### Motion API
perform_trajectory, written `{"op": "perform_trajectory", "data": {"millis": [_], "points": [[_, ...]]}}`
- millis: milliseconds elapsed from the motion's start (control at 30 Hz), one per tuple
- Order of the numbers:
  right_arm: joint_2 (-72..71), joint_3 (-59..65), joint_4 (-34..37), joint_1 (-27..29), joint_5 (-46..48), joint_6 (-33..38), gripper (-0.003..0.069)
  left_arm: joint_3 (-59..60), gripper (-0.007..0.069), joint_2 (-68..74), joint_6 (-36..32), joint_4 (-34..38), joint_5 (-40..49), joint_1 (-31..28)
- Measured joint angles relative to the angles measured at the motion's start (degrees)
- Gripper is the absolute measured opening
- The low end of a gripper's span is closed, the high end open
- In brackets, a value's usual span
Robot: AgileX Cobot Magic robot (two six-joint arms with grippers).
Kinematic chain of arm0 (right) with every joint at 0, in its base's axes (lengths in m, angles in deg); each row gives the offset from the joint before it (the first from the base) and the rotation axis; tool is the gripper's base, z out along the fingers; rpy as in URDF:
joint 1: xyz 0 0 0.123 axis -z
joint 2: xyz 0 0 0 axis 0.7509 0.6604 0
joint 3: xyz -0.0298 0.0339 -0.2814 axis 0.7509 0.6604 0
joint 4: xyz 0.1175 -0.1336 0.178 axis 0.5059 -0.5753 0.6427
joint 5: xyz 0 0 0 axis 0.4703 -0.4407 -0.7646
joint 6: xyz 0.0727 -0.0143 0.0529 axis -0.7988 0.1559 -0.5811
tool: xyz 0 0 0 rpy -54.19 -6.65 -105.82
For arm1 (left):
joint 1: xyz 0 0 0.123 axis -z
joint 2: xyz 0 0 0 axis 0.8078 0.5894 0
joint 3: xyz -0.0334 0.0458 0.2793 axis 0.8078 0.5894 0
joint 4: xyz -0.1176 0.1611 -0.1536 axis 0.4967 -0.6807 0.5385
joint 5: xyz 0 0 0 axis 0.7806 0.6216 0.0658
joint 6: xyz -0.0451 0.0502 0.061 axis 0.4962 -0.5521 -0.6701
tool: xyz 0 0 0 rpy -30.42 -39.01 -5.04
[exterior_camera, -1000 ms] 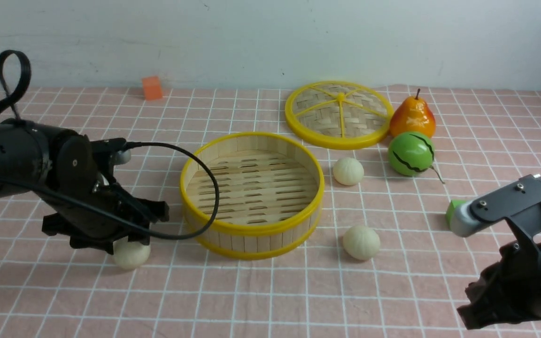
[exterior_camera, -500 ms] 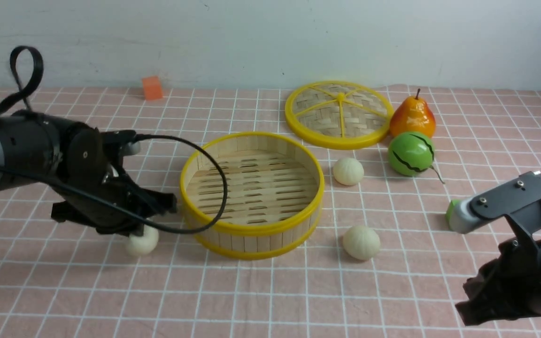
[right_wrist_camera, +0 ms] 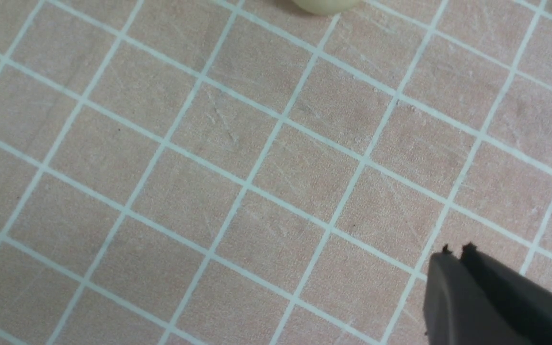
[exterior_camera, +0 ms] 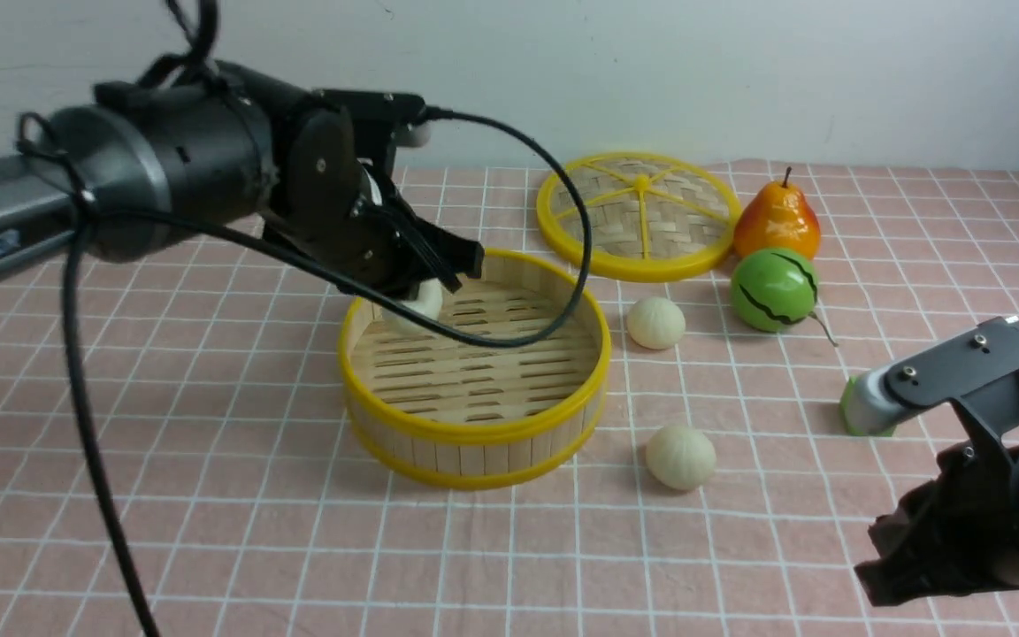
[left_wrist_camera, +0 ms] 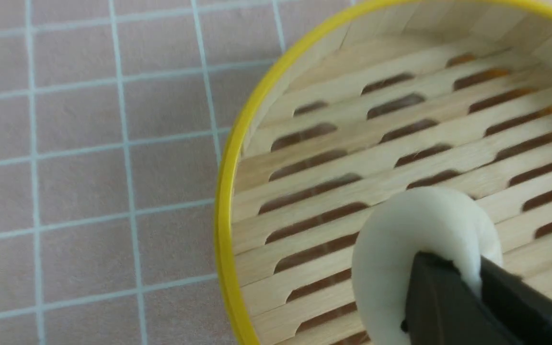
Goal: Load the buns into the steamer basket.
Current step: Use the left arm to put the steamed stuffed bun into the steamer, then use the right arm to grab a steamed stuffed bun
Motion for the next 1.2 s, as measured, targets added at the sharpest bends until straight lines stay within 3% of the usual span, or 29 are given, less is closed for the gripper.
{"op": "perform_trajectory", "data": {"millis": [133, 367, 467, 600, 733, 800, 900, 1033, 1167, 1200], "points": [[0.0, 0.0, 0.1, 0.0, 0.0, 0.0, 0.0032, 0.0, 0.0081, 5.0, 0.0, 0.1, 0.1, 0.0], [0.0, -2.1, 0.7, 0.0, 1.3, -2.3, 0.0059, -3.4, 0.05, 3.3, 1.2, 1.3, 3.5, 0.0], [0.8, -5.3, 1.3, 0.0, 2.5, -3.1, 0.01, -6.8, 0.0575, -0.3, 2.5, 1.4, 7.9, 0.0], [5.4, -11.7, 3.0, -0.3, 6.1, -3.2, 0.0198, -9.9, 0.0563, -8.0, 2.6, 1.3, 14.0, 0.0], [15.3, -21.2, 3.3, -3.8, 10.9, -3.2, 0.0385, -7.9, 0.0433, -22.6, 2.6, 0.2, 20.9, 0.0], [20.3, -25.0, 1.7, -5.5, 10.6, -3.2, 0.0437, -3.6, 0.0368, -28.8, 2.7, -0.1, 21.4, 0.0], [25.3, -28.9, -0.3, -6.2, 10.4, -3.9, 0.0461, 1.6, 0.0309, -34.1, 2.8, -0.8, 21.3, 0.0], [35.1, -37.1, -4.8, -6.2, 10.5, -5.6, 0.0468, 18.2, 0.0205, -46.5, 4.2, -7.0, 18.2, 0.0], [40.0, -40.8, -5.4, -6.2, 11.1, -5.9, 0.0468, 28.0, 0.0169, -53.3, 10.0, -15.4, 16.7, -0.1], [42.0, -41.8, -5.9, -6.2, 11.6, -5.9, 0.0461, 31.8, 0.0163, -57.0, 14.4, -20.1, 17.1, -0.1]]}}
